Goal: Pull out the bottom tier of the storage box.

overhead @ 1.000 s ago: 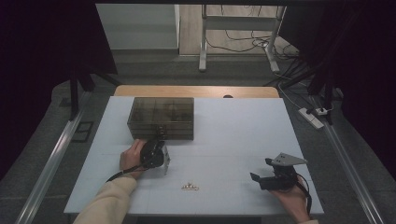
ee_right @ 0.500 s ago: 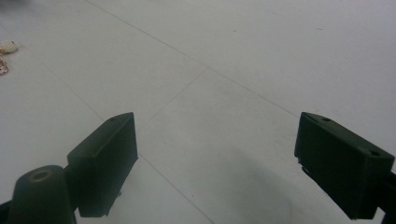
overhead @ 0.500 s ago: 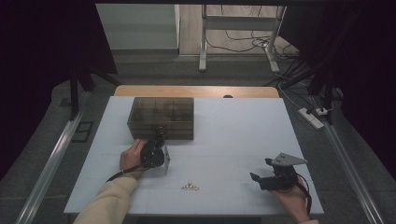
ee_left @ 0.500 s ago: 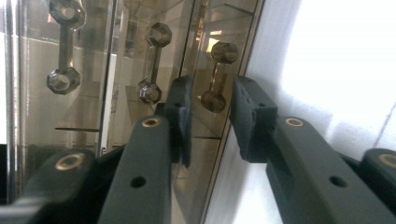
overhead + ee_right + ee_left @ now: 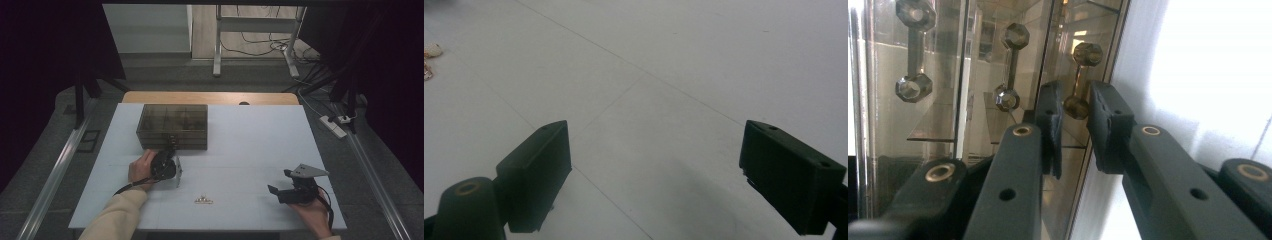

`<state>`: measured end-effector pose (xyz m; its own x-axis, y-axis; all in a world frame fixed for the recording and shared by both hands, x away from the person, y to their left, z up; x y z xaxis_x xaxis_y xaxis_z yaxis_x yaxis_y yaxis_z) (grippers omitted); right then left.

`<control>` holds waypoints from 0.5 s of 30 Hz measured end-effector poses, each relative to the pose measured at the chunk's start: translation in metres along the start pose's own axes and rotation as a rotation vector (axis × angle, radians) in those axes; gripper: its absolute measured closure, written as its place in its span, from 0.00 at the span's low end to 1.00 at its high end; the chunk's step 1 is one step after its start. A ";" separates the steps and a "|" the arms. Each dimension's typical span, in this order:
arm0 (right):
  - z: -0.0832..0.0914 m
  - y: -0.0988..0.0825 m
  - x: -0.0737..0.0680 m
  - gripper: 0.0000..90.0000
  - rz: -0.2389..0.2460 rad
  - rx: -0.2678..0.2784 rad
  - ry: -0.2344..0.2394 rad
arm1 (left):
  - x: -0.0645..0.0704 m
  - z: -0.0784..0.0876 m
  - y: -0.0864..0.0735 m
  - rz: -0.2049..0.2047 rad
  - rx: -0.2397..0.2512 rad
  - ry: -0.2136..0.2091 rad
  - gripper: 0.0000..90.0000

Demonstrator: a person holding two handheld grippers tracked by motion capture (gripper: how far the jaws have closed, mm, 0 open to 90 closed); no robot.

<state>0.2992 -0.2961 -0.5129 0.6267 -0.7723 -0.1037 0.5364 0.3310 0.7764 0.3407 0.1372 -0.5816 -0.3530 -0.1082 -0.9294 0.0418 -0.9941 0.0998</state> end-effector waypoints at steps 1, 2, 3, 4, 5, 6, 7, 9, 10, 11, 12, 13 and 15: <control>0.000 0.000 0.000 0.14 0.000 0.000 0.000 | 0.000 0.000 0.000 -0.001 -0.001 0.001 0.84; 0.000 0.000 0.000 0.14 -0.001 -0.001 0.000 | 0.000 0.000 0.000 -0.004 -0.002 0.002 0.84; 0.000 0.000 0.000 0.14 0.000 0.000 0.000 | 0.000 0.000 0.000 -0.005 -0.002 0.003 0.84; 0.000 0.000 0.000 0.14 0.000 0.000 0.000 | 0.001 0.000 0.000 -0.007 -0.002 0.003 0.84; 0.000 0.000 0.000 0.14 0.000 0.000 0.000 | 0.001 0.000 0.000 -0.007 -0.002 0.003 0.85; 0.000 0.000 0.000 0.14 -0.001 -0.001 0.000 | 0.001 0.000 0.000 -0.008 -0.002 0.002 0.85; 0.000 0.000 0.000 0.14 -0.001 -0.001 0.000 | 0.001 0.000 0.000 -0.009 -0.003 0.002 0.85; 0.000 0.000 0.000 0.14 -0.001 0.000 0.000 | 0.001 -0.001 0.000 -0.012 -0.001 0.003 0.86; 0.000 0.000 0.000 0.14 0.000 -0.001 -0.001 | 0.001 -0.001 0.000 -0.012 0.001 0.005 0.86; 0.000 0.000 0.000 0.14 -0.001 -0.001 -0.001 | 0.001 -0.001 0.001 -0.014 0.003 0.007 0.86; 0.000 0.000 0.000 0.14 -0.002 -0.001 0.000 | 0.001 -0.001 0.001 -0.015 0.003 0.009 0.86; 0.000 0.000 0.000 0.14 -0.002 0.000 -0.001 | 0.002 -0.001 0.001 -0.017 0.003 0.010 0.86; 0.001 0.000 0.000 0.14 -0.003 -0.001 -0.001 | 0.001 -0.001 0.001 -0.016 0.003 0.008 0.86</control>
Point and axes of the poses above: each handheld gripper's, and its own axes: z roughly backward along the jaws, y roughly out of its top, x roughly to its right, the point moved 1 cm from there along -z, roughly forward along the jaws, and after that the axes turned 7 degrees about -z, right-handed, at the moved point
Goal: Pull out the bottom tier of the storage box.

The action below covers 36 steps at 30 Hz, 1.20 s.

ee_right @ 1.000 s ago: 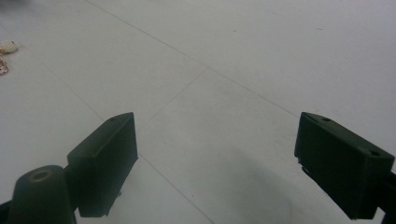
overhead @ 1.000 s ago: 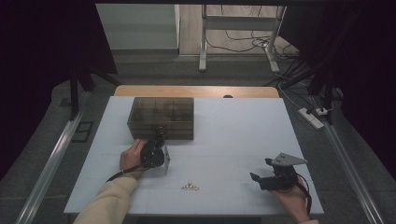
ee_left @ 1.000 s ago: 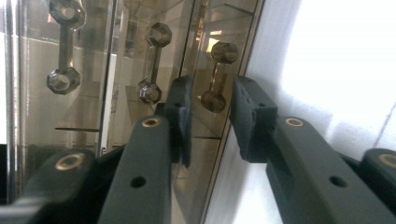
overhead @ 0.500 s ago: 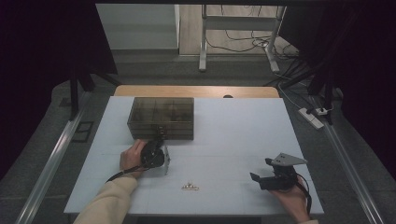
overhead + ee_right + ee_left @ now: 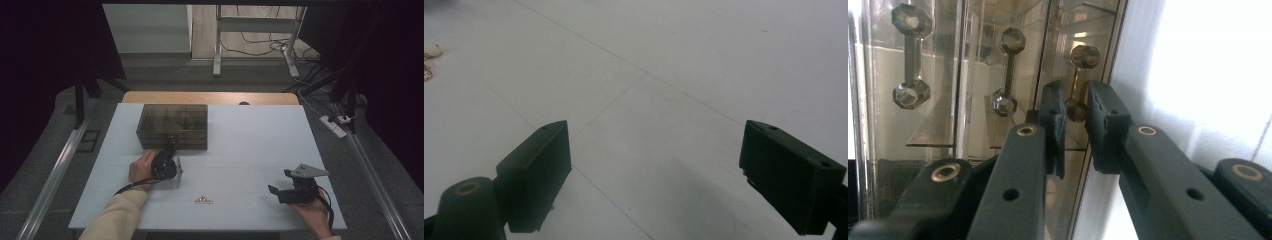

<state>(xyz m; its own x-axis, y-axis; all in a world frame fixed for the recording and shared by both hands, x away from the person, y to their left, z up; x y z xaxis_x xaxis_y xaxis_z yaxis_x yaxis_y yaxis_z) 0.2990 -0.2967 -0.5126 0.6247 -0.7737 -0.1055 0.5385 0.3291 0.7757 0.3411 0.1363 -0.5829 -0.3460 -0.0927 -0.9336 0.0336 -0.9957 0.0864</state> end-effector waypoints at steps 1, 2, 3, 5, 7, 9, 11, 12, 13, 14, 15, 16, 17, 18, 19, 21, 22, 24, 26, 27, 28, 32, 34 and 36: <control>0.000 0.000 0.000 0.14 -0.001 0.000 0.000 | 0.000 0.000 0.000 -0.001 0.000 0.001 0.86; 0.000 0.000 0.000 0.14 -0.002 0.003 -0.001 | 0.000 0.000 0.000 -0.002 0.000 0.001 0.86; 0.000 0.000 0.000 0.14 -0.001 -0.001 0.000 | 0.000 0.000 0.000 -0.002 0.000 0.001 0.87; 0.000 0.000 0.000 0.14 0.000 -0.001 0.000 | 0.000 0.000 0.000 -0.004 0.000 0.001 0.87; 0.000 0.000 0.000 0.14 -0.001 0.000 0.000 | 0.000 0.000 0.000 -0.005 0.001 -0.002 0.88; 0.000 0.000 0.000 0.14 -0.001 0.001 0.000 | -0.001 0.001 0.000 -0.002 0.002 -0.004 0.88; 0.000 0.000 0.000 0.14 0.001 -0.001 -0.003 | -0.001 0.001 -0.001 0.004 0.007 -0.003 0.89; 0.000 0.000 0.000 0.14 -0.001 0.003 -0.006 | -0.001 0.001 -0.001 0.003 0.007 -0.001 0.89; 0.000 0.000 0.000 0.14 0.000 0.003 -0.007 | -0.001 0.001 -0.001 0.003 0.008 0.001 0.89; 0.000 0.000 0.000 0.14 -0.001 0.003 -0.006 | -0.001 0.001 -0.001 0.003 0.008 0.001 0.89; 0.000 0.000 0.000 0.14 -0.001 0.003 -0.006 | -0.001 0.002 -0.001 0.001 0.008 0.002 0.89; 0.000 0.000 0.000 0.14 -0.001 0.003 -0.007 | -0.001 0.002 -0.001 -0.001 0.008 0.003 0.89; 0.000 0.000 0.000 0.14 -0.001 0.004 -0.007 | -0.001 0.002 -0.001 -0.003 0.007 0.003 0.89; 0.000 0.000 0.000 0.14 -0.001 0.004 -0.007 | -0.001 0.002 -0.001 -0.004 0.007 0.004 0.89; 0.000 0.000 0.000 0.14 -0.002 0.004 -0.007 | -0.001 0.002 -0.001 -0.006 0.007 0.005 0.89; 0.001 -0.001 0.001 0.14 -0.004 0.004 -0.001 | -0.001 0.002 -0.001 -0.009 0.007 0.005 0.89; 0.001 -0.001 0.001 0.14 -0.003 0.005 -0.001 | -0.001 0.002 -0.001 -0.010 0.007 0.006 0.89; 0.001 -0.001 0.001 0.14 -0.004 0.005 -0.001 | -0.001 0.002 -0.001 -0.012 0.007 0.008 0.89; 0.001 -0.001 0.001 0.14 -0.005 0.005 -0.001 | 0.000 0.002 -0.001 -0.013 0.007 0.009 0.89; 0.001 -0.001 0.001 0.14 -0.005 0.005 -0.001 | 0.000 0.002 -0.001 -0.014 0.007 0.010 0.89; 0.001 -0.001 0.001 0.14 -0.005 0.005 -0.001 | 0.000 0.002 -0.001 -0.017 0.006 0.011 0.89; 0.001 -0.001 0.001 0.14 -0.005 0.005 -0.002 | 0.000 0.002 -0.001 -0.019 0.005 0.015 0.89; 0.001 -0.001 0.001 0.14 -0.005 0.005 -0.001 | 0.001 0.002 -0.001 -0.019 0.006 0.018 0.89; 0.001 -0.001 0.001 0.14 -0.004 0.005 -0.001 | 0.001 0.001 -0.001 -0.019 0.007 0.019 0.88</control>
Point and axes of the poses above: each handheld gripper's, and its own axes: z roughly backward along the jaws, y roughly out of its top, x roughly to its right, the point moved 1 cm from there along -z, roughly forward along the jaws, and after that the axes turned 7 degrees about -z, right-handed, at the moved point
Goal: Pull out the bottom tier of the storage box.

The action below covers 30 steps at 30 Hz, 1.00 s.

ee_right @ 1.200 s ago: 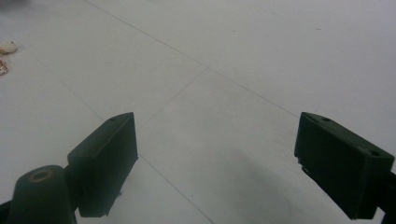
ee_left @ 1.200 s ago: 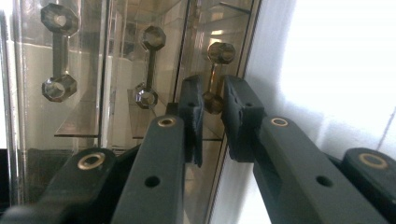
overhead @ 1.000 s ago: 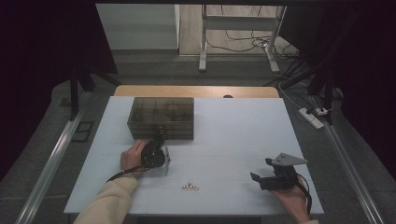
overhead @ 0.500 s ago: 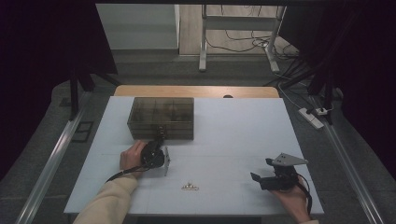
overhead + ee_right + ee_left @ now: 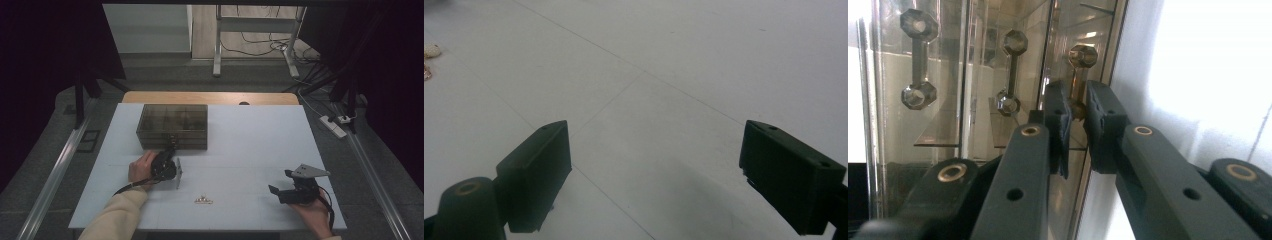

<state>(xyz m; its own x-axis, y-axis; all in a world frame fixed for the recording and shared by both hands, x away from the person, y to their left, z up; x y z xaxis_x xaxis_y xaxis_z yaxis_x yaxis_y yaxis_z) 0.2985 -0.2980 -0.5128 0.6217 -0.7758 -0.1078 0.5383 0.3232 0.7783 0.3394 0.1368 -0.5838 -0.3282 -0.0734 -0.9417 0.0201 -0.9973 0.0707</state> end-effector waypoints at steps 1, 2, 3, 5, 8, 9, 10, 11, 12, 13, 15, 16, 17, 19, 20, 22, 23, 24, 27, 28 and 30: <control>0.000 0.000 0.000 0.14 0.000 0.000 0.000 | 0.000 0.000 0.000 -0.002 -0.002 -0.001 0.88; 0.000 0.000 0.000 0.14 0.000 0.000 -0.001 | 0.000 0.000 0.000 -0.002 -0.002 -0.002 0.88; 0.000 0.000 0.000 0.14 0.000 0.000 -0.001 | 0.001 -0.001 0.000 -0.003 -0.002 -0.003 0.88; 0.000 0.000 0.000 0.14 0.001 0.001 -0.001 | 0.001 -0.001 0.001 -0.007 -0.004 -0.001 0.88; 0.000 0.000 0.000 0.14 0.001 0.000 0.000 | 0.001 -0.001 0.001 -0.006 -0.005 -0.002 0.88; 0.000 0.000 0.000 0.14 0.001 0.000 0.000 | 0.001 -0.001 0.001 -0.008 -0.005 -0.001 0.87; 0.000 0.000 0.000 0.14 0.000 0.000 0.000 | 0.001 -0.001 0.001 -0.008 -0.006 -0.001 0.87; 0.000 0.000 0.000 0.14 0.000 0.000 0.000 | 0.001 -0.001 0.001 -0.006 -0.006 -0.001 0.87; 0.000 0.000 0.000 0.14 0.000 -0.002 0.000 | 0.001 -0.001 0.001 -0.005 -0.006 -0.001 0.87; 0.000 0.000 0.000 0.14 0.001 -0.002 0.000 | 0.001 -0.001 0.001 -0.005 -0.006 -0.001 0.87; 0.000 0.000 -0.001 0.14 0.003 -0.002 -0.006 | 0.001 -0.001 0.001 -0.004 -0.006 -0.001 0.87; -0.001 0.000 -0.001 0.14 0.002 -0.002 -0.006 | 0.001 -0.001 0.001 -0.004 -0.005 -0.001 0.87; -0.001 0.000 -0.001 0.14 0.002 -0.002 -0.005 | 0.001 -0.001 0.002 -0.009 -0.005 0.000 0.87; -0.001 0.000 -0.001 0.14 0.001 -0.002 -0.005 | 0.001 -0.001 0.002 -0.007 -0.001 0.001 0.87; -0.001 0.000 -0.001 0.14 0.001 -0.003 -0.005 | 0.001 -0.001 0.002 -0.009 0.001 0.002 0.87; -0.001 0.000 -0.001 0.14 0.002 -0.003 -0.006 | 0.001 -0.002 0.004 -0.011 0.007 0.005 0.87; -0.001 0.000 -0.001 0.14 0.001 -0.004 -0.006 | 0.001 -0.002 0.005 -0.015 0.009 0.008 0.87; -0.001 0.000 -0.001 0.14 0.002 -0.003 -0.006 | 0.002 -0.002 0.005 -0.023 0.008 0.011 0.86; -0.001 0.000 -0.001 0.14 0.002 -0.002 -0.007 | 0.002 -0.002 0.006 -0.035 0.005 0.017 0.86; 0.000 0.000 0.000 0.14 0.000 -0.002 -0.007 | 0.002 -0.002 0.005 -0.033 0.006 0.016 0.87; 0.000 0.000 0.000 0.14 -0.002 0.000 0.000 | 0.002 -0.002 0.005 -0.033 0.006 0.015 0.88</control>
Point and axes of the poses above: each handheld gripper's, and its own axes: z roughly backward along the jaws, y roughly out of its top, x roughly to its right, the point moved 1 cm from there along -z, roughly forward along the jaws, and after that the axes turned 7 degrees about -z, right-handed, at the moved point
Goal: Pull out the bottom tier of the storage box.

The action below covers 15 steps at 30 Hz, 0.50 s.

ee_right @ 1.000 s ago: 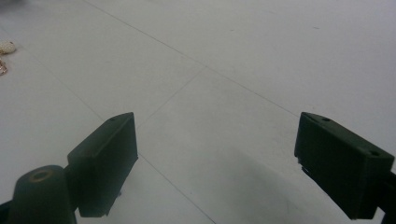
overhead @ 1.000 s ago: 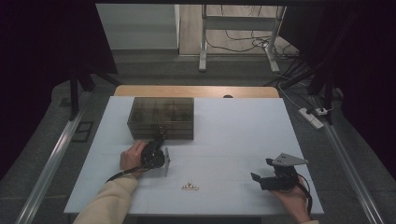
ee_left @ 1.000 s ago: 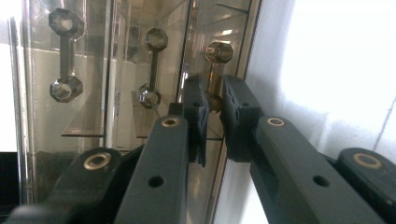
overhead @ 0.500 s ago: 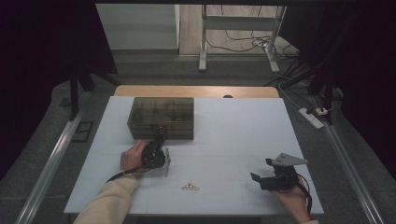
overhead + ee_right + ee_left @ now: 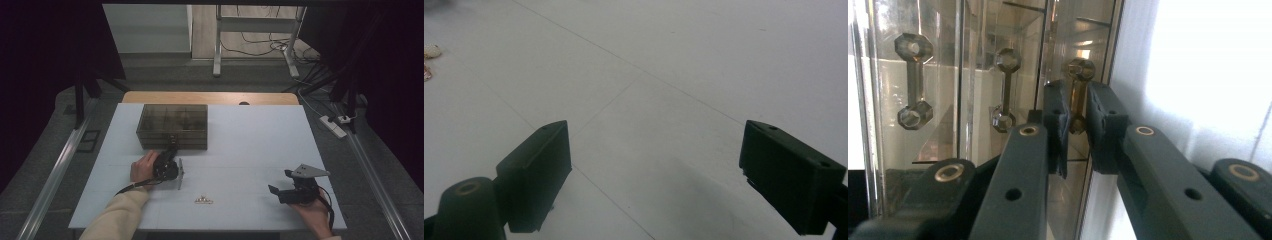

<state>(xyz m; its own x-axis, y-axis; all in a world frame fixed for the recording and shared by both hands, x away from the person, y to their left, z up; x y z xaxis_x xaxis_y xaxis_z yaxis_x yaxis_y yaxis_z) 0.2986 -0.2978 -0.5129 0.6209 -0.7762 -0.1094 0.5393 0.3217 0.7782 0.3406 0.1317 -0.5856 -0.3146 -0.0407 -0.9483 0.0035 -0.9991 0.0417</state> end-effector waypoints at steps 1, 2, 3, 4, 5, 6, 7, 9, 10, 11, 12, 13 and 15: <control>0.000 0.000 0.000 0.14 0.000 0.000 -0.003 | 0.000 0.000 0.000 -0.002 -0.001 0.001 0.88; 0.000 0.000 0.000 0.14 0.001 -0.001 0.000 | 0.000 0.000 0.000 -0.002 -0.002 0.001 0.88; 0.000 0.000 0.000 0.14 0.004 -0.004 0.000 | 0.000 0.000 0.000 -0.001 -0.001 0.001 0.88; 0.000 0.000 0.000 0.14 0.003 0.000 -0.001 | 0.000 0.000 0.000 -0.001 0.000 0.001 0.88; 0.000 0.000 0.000 0.14 0.002 0.000 -0.001 | 0.000 0.000 0.000 -0.001 -0.001 0.000 0.88; 0.000 0.000 0.000 0.14 0.000 0.001 0.000 | 0.000 0.000 0.000 0.000 0.000 0.001 0.88; 0.000 0.000 0.000 0.14 0.000 0.000 0.000 | 0.000 0.000 0.000 0.001 0.000 0.001 0.88; 0.001 0.000 0.000 0.14 0.000 -0.002 -0.001 | 0.000 0.000 0.000 0.006 0.001 -0.002 0.88; 0.001 0.000 0.000 0.14 0.000 -0.002 -0.001 | 0.000 0.000 0.000 0.008 0.000 -0.004 0.88; 0.001 0.000 0.000 0.14 0.000 -0.003 -0.001 | 0.000 0.000 -0.001 0.010 -0.001 -0.004 0.88; 0.001 0.000 0.000 0.14 0.000 -0.003 -0.001 | 0.000 0.000 -0.001 0.011 -0.001 -0.004 0.88; 0.001 0.000 0.000 0.14 -0.001 -0.003 -0.001 | 0.000 0.000 -0.001 0.013 -0.002 -0.005 0.88; 0.001 -0.001 0.000 0.14 -0.001 -0.004 -0.002 | 0.000 0.000 -0.001 0.013 -0.005 -0.006 0.88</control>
<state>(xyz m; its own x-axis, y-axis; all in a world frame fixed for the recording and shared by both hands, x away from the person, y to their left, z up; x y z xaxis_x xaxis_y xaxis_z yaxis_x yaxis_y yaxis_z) 0.2983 -0.2987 -0.5129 0.6197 -0.7773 -0.1089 0.5422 0.3237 0.7754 0.3402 0.1324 -0.5853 -0.3202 -0.0538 -0.9458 0.0122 -0.9985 0.0527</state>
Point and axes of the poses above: each handheld gripper's, and its own axes: z roughly backward along the jaws, y roughly out of its top, x roughly to its right, the point moved 1 cm from there along -z, roughly forward along the jaws, and after that the axes turned 7 degrees about -z, right-handed, at the moved point
